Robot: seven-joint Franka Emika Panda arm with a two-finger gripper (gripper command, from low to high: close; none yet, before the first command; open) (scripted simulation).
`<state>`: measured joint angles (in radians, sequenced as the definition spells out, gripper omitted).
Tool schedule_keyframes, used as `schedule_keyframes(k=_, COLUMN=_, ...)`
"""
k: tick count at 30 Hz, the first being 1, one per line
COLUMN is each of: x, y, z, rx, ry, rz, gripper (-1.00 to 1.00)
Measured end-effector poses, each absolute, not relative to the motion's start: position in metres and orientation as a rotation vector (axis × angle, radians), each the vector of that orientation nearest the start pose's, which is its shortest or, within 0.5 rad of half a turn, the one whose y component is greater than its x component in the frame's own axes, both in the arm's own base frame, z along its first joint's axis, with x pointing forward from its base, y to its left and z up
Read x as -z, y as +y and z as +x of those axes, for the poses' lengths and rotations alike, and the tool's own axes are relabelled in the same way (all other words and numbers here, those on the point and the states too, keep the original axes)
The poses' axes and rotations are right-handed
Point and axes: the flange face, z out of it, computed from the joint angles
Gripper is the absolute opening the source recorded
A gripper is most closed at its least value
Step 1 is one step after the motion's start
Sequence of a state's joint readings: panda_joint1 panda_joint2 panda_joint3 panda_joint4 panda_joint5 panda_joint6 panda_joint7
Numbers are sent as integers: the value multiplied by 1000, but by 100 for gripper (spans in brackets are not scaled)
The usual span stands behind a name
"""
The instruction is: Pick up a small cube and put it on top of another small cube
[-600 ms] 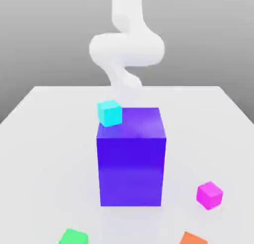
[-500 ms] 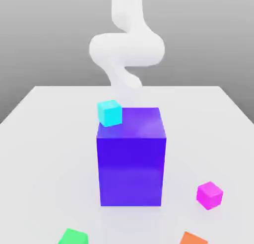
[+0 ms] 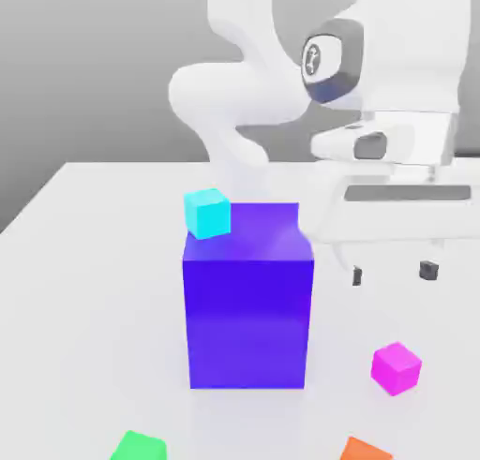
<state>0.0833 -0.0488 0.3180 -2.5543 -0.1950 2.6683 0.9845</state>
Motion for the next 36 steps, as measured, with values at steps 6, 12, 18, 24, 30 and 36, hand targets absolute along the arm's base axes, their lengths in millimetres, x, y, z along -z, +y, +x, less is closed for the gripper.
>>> schedule_keyframes(k=6, x=-200, y=223, z=370, rx=35, ry=485, rz=-3103, gripper=0)
schedule_keyframes(k=12, x=-140, y=228, z=364, rx=0, ry=471, rz=-3102, gripper=0)
schedule_keyframes(k=18, x=-131, y=227, z=363, rx=1, ry=470, rz=-3103, gripper=-100)
schedule_keyframes(k=24, x=-163, y=228, z=364, rx=2, ry=472, rz=-3100, gripper=-100)
schedule_keyframes(k=30, x=-201, y=169, z=419, rx=3, ry=912, rz=-3009, gripper=-100)
schedule_keyframes(k=36, x=-222, y=33, z=490, rx=2, ry=1655, rz=-2673, gripper=-100)
